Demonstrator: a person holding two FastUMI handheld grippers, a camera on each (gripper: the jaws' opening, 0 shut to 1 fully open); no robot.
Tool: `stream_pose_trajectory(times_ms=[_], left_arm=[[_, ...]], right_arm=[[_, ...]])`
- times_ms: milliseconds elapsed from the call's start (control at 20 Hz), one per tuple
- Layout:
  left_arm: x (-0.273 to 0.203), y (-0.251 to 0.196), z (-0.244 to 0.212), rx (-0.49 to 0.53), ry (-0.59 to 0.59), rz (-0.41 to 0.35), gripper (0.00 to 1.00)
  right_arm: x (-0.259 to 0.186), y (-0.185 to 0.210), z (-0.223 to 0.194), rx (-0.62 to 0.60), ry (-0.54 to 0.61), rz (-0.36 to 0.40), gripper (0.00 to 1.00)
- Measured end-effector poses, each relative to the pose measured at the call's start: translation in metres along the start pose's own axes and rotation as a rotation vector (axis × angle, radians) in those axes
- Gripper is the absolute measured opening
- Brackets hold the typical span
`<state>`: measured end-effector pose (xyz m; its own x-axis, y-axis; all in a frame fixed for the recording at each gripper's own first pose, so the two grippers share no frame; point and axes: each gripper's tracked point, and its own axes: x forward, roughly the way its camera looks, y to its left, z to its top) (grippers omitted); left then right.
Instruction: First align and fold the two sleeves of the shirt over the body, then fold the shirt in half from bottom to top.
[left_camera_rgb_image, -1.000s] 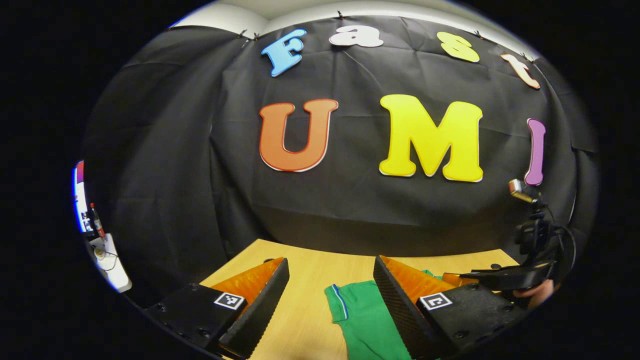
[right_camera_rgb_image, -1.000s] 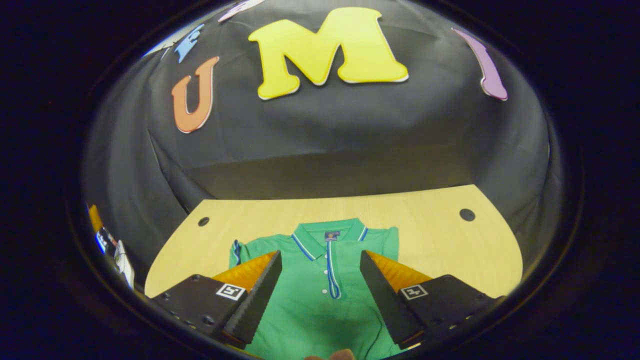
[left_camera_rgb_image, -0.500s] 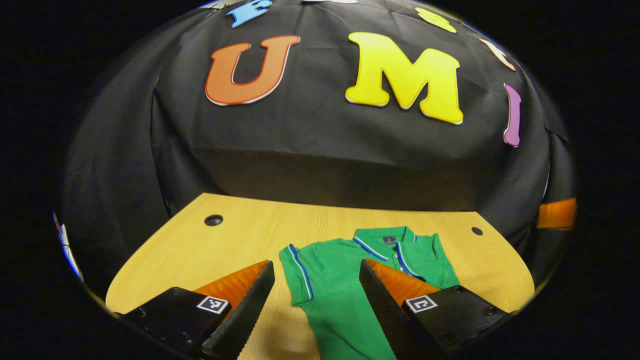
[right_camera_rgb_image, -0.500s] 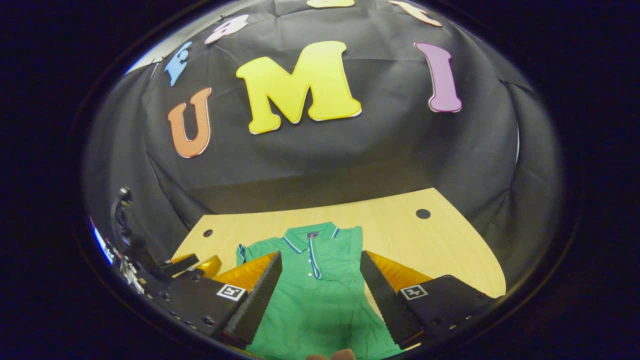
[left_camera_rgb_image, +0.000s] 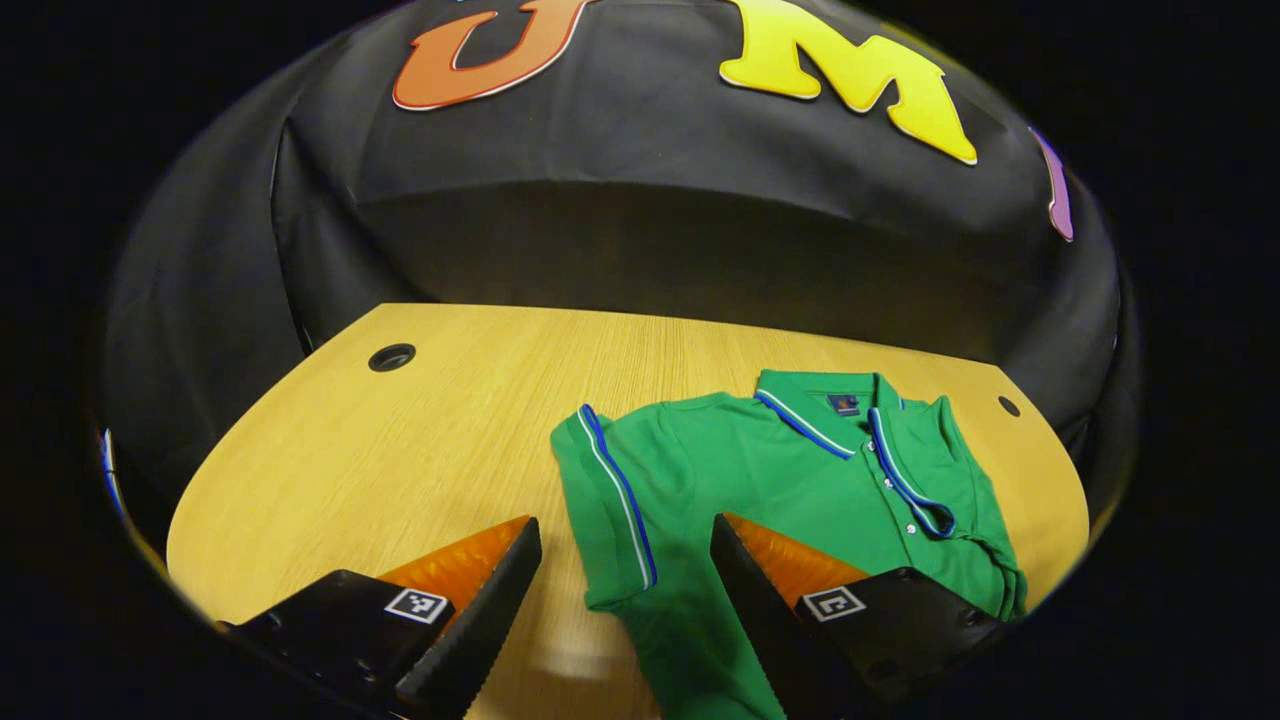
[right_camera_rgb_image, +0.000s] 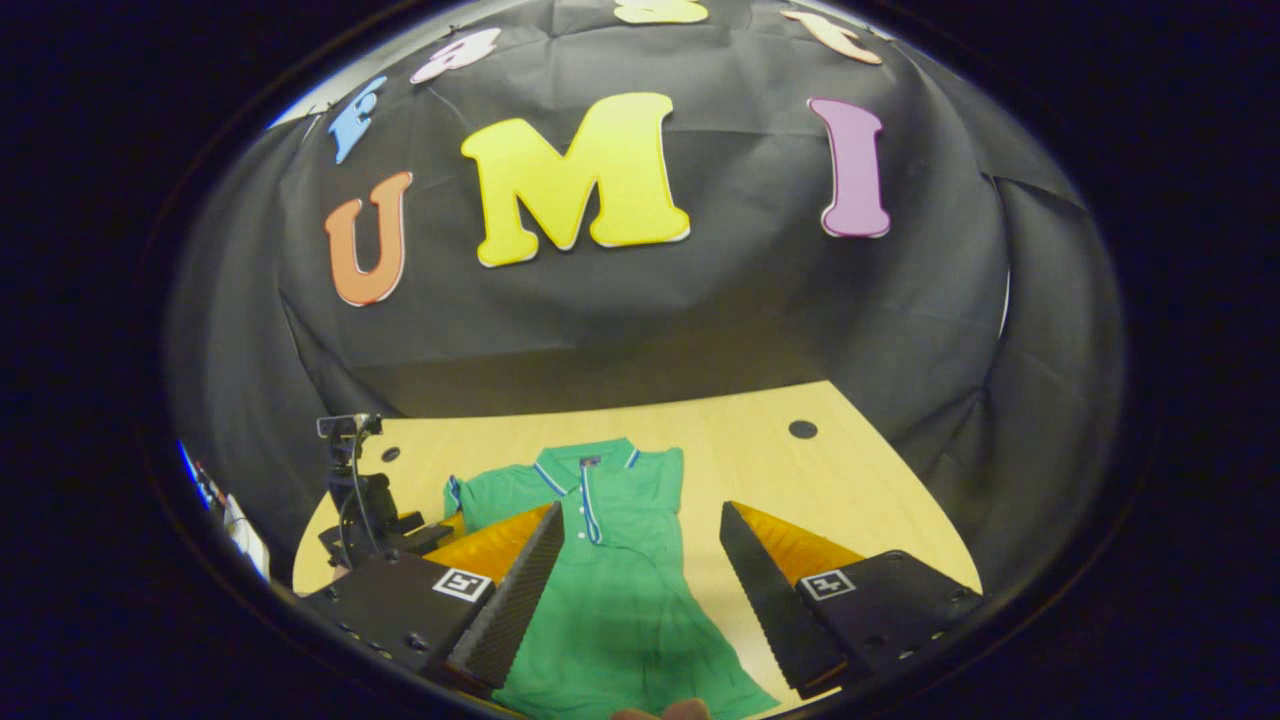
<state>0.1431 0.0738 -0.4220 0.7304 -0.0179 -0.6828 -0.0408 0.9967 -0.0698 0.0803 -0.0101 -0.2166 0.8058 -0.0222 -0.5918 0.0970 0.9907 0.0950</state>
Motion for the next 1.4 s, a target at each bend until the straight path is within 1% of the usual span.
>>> stream_pose_trajectory(times_ms=[200, 250, 300, 350, 400, 450, 600, 650, 700, 800, 850, 900, 950, 1050, 1100, 1200, 1400], left_arm=[[0.014, 0.004, -0.018, -0.011, 0.052, -0.012, 1.0], [0.013, 0.007, -0.017, -0.005, 0.048, -0.004, 1.0], [0.015, 0.009, -0.017, -0.002, 0.044, -0.013, 1.0], [0.016, 0.011, -0.017, 0.0, 0.041, -0.011, 0.97], [0.016, 0.014, -0.017, 0.001, 0.041, -0.009, 0.93], [0.016, 0.014, -0.016, -0.001, 0.035, -0.014, 0.84], [0.017, 0.018, -0.017, 0.003, 0.033, -0.018, 0.76], [0.016, 0.02, -0.017, 0.009, 0.034, -0.02, 0.64], [0.017, 0.021, -0.016, 0.011, 0.033, -0.021, 0.6], [0.017, 0.025, -0.016, 0.012, 0.035, -0.011, 0.43], [0.017, 0.026, -0.016, 0.021, 0.038, -0.009, 0.39], [0.016, 0.026, -0.015, 0.026, 0.036, -0.013, 0.25], [0.015, 0.026, -0.014, 0.025, 0.034, -0.015, 0.18], [0.014, 0.026, -0.012, 0.013, 0.031, -0.021, 0.11], [0.012, 0.025, -0.01, 0.009, 0.027, -0.029, 0.09], [0.006, 0.025, 0.003, 0.017, -0.003, -0.028, 0.06], [-0.01, 0.012, 0.034, 0.061, -0.048, -0.043, 0.06]], right_arm=[[0.008, -0.001, -0.004, 0.019, 0.023, -0.009, 0.96], [0.009, 0.0, -0.004, 0.018, 0.025, -0.009, 0.96], [0.011, 0.0, -0.003, 0.014, 0.024, -0.011, 0.96], [0.012, 0.002, -0.003, 0.012, 0.024, -0.01, 0.96], [0.012, 0.004, -0.003, 0.007, 0.025, -0.01, 0.96], [0.014, 0.007, -0.004, 0.003, 0.026, -0.006, 0.96], [0.014, 0.018, -0.004, -0.017, 0.023, 0.015, 0.96], [0.014, 0.021, -0.004, -0.02, 0.022, 0.02, 0.96], [0.015, 0.023, -0.005, -0.021, 0.023, 0.022, 0.96], [0.014, 0.023, -0.007, -0.024, 0.026, 0.019, 0.96], [0.014, 0.022, -0.008, -0.031, 0.025, 0.015, 0.96], [0.013, 0.022, -0.007, -0.035, 0.023, 0.013, 0.96], [0.013, 0.022, -0.008, -0.038, 0.021, 0.011, 0.96], [0.011, 0.021, -0.007, -0.041, 0.016, 0.008, 0.96], [0.011, 0.02, -0.006, -0.042, 0.012, 0.003, 0.96], [0.008, 0.019, -0.004, -0.043, 0.006, -0.001, 0.96], [0.001, 0.019, -0.001, -0.056, -0.013, 0.002, 0.96]])
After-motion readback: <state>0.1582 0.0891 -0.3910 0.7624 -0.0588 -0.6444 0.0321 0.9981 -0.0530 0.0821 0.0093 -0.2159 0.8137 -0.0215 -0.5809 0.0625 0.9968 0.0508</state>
